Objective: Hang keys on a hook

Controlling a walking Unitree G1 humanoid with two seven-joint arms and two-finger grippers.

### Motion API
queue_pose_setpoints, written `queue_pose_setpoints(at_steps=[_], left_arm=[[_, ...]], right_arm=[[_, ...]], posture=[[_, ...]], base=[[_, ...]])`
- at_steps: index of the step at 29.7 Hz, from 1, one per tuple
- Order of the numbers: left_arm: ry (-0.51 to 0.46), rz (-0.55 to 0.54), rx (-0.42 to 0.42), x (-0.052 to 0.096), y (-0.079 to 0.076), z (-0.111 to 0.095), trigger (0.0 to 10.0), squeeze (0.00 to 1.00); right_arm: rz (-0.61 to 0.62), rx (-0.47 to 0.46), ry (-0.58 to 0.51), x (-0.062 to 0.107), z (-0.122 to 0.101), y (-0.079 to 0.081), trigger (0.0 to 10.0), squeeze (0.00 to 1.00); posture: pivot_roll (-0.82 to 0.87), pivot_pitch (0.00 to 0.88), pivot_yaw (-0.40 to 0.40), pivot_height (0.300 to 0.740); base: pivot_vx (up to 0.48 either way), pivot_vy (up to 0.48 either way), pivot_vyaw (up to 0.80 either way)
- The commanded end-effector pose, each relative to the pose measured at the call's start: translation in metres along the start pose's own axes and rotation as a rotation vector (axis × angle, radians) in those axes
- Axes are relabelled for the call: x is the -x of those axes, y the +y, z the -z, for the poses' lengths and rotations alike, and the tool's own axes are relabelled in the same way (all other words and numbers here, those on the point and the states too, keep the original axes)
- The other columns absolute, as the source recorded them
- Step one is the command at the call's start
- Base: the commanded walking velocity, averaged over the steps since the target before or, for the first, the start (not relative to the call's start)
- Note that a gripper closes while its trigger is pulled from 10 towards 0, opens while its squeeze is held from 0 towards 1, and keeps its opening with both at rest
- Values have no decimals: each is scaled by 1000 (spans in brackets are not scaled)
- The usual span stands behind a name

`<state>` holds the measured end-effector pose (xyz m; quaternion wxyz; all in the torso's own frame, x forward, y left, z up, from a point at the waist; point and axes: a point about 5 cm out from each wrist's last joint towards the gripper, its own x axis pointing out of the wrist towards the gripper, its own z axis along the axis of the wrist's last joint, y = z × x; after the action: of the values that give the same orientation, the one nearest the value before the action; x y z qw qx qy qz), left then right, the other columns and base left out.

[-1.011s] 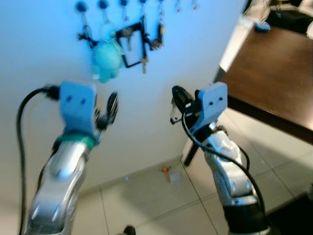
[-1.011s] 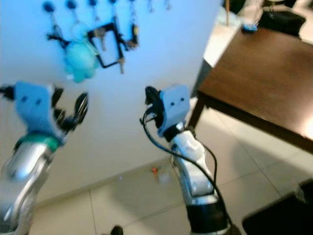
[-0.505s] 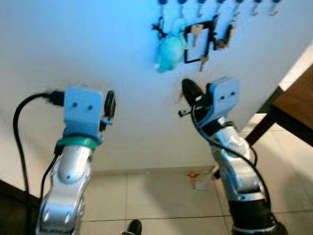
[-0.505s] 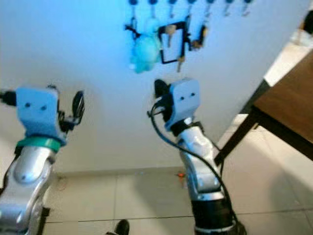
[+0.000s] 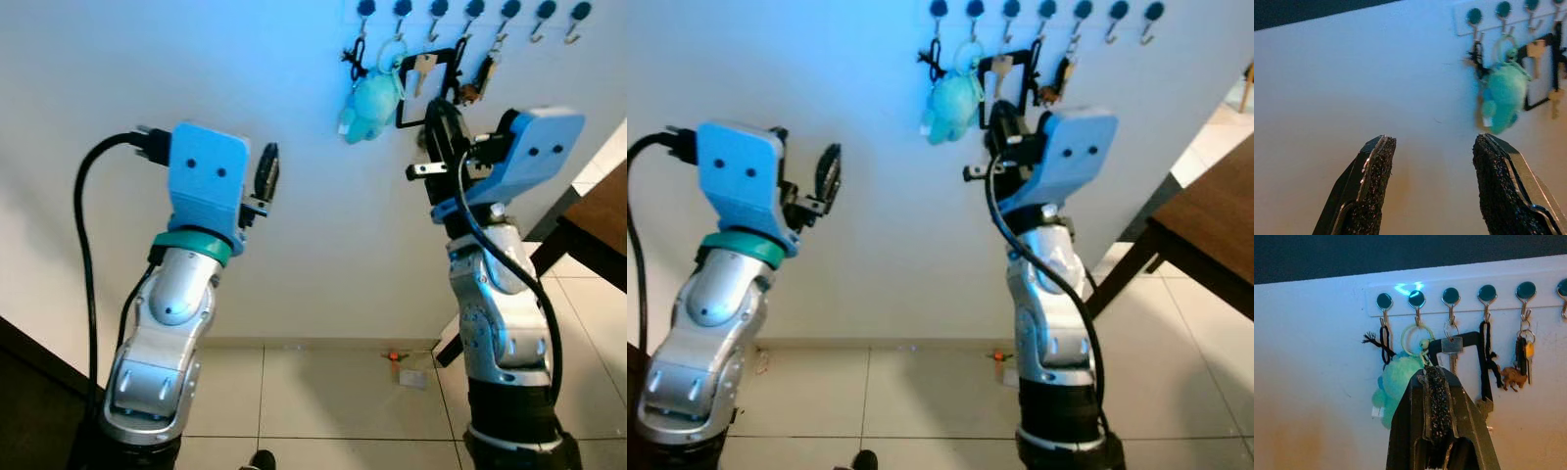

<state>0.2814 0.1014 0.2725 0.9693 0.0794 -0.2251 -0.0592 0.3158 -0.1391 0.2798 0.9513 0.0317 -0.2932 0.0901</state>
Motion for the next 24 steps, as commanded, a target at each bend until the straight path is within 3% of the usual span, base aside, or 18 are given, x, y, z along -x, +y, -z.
queue_pose_setpoints(at_steps=[1,9,24], left_arm=[[26,19,17,3,-3,5,10000,0],[47,23,6,2,-3,9,10000,0],[56,49,-32,5,-4,16,10000,0]], right_arm=[[1,-6,23,2,4,1,10000,0],[2,-9,31,0,4,0,10000,0],[-44,-25,51,0,11,11,10000,0]], posture=[[-96,57,92,740],[-95,56,91,740],[-88,50,90,740]], base=[[0,0,-563],[0,0,-702],[0,-23,0]])
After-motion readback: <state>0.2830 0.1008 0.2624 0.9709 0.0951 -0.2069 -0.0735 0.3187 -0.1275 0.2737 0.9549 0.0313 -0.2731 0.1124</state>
